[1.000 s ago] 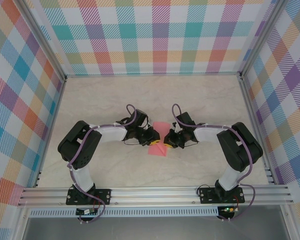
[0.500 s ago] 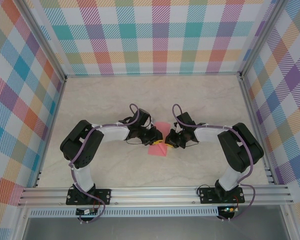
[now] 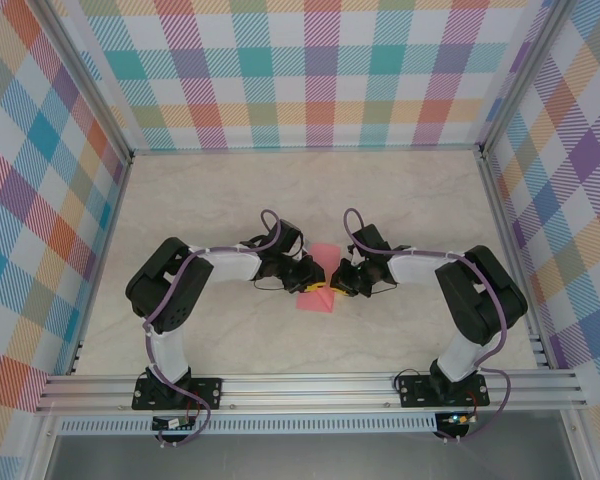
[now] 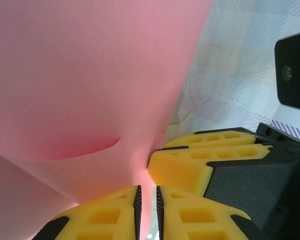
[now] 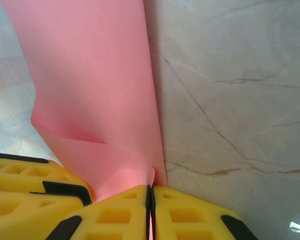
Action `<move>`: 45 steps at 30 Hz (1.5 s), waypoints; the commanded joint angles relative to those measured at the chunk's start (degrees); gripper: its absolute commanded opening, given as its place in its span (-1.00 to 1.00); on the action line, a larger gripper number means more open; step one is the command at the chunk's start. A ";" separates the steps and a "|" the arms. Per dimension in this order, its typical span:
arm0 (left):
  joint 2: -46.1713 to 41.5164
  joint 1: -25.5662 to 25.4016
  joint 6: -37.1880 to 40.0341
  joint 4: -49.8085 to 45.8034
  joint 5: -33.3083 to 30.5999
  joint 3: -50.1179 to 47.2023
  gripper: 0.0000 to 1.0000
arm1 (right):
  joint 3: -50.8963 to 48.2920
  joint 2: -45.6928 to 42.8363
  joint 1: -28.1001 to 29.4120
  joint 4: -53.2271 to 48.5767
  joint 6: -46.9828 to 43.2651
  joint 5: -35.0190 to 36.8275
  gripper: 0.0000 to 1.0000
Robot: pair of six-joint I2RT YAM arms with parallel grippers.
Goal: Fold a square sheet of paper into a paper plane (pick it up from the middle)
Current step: Fold the triangle a second time at the center of the table.
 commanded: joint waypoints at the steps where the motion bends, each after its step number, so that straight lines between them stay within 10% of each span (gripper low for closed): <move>1: 0.54 -0.42 1.26 -1.32 -0.06 1.32 -0.64 | 1.16 -1.70 0.24 -2.90 -1.38 2.25 -0.78; 45: 1.93 -0.39 2.01 -2.69 -0.09 2.23 -0.64 | 3.85 1.10 0.15 -4.09 -2.56 3.77 -0.77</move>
